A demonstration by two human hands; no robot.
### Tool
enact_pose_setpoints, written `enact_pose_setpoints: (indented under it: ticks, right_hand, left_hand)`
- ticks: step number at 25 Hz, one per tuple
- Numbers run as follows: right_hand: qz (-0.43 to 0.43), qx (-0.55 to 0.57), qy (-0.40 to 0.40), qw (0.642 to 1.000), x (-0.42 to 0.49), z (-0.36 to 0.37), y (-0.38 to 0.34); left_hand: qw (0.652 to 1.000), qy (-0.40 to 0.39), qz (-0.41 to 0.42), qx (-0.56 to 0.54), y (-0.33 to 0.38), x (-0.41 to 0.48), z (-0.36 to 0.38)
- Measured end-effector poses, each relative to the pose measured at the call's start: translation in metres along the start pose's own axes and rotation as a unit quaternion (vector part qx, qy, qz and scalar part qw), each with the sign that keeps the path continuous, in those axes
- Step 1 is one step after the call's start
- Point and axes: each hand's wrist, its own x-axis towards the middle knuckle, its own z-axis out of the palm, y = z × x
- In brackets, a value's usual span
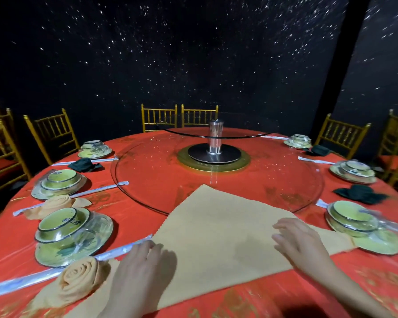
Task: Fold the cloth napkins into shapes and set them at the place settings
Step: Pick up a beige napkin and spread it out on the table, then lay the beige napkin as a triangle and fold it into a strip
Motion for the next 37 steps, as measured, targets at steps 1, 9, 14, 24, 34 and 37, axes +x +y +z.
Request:
enact_pose_setpoints:
  ticks: [1, 9, 14, 24, 34, 37]
  right_hand:
    - [0.001, -0.006, -0.001, 1.000, -0.015, -0.007, 0.008]
    - [-0.119, -0.175, -0.068, 0.975, -0.045, -0.007, 0.021]
    - [-0.191, -0.195, -0.059, 0.960, -0.064, -0.028, 0.000]
    - [0.015, -0.145, -0.173, 0.974, -0.126, -0.061, -0.002]
    - [0.063, -0.159, -0.237, 0.956, -0.118, -0.056, -0.010]
    - [0.063, -0.160, -0.242, 0.955, -0.117, -0.058, -0.023]
  left_hand:
    - [0.996, -0.032, 0.052, -0.059, 0.014, -0.002, -0.002]
    - [0.963, -0.192, 0.189, -0.015, 0.038, -0.012, -0.007]
    - [0.959, -0.181, 0.216, 0.004, 0.040, -0.024, -0.029]
    - [0.971, -0.223, 0.036, -0.080, 0.075, -0.042, -0.049]
    - [0.916, -0.391, -0.083, -0.029, 0.070, -0.043, -0.038]
    - [0.918, -0.388, -0.082, -0.013, 0.075, -0.043, -0.042]
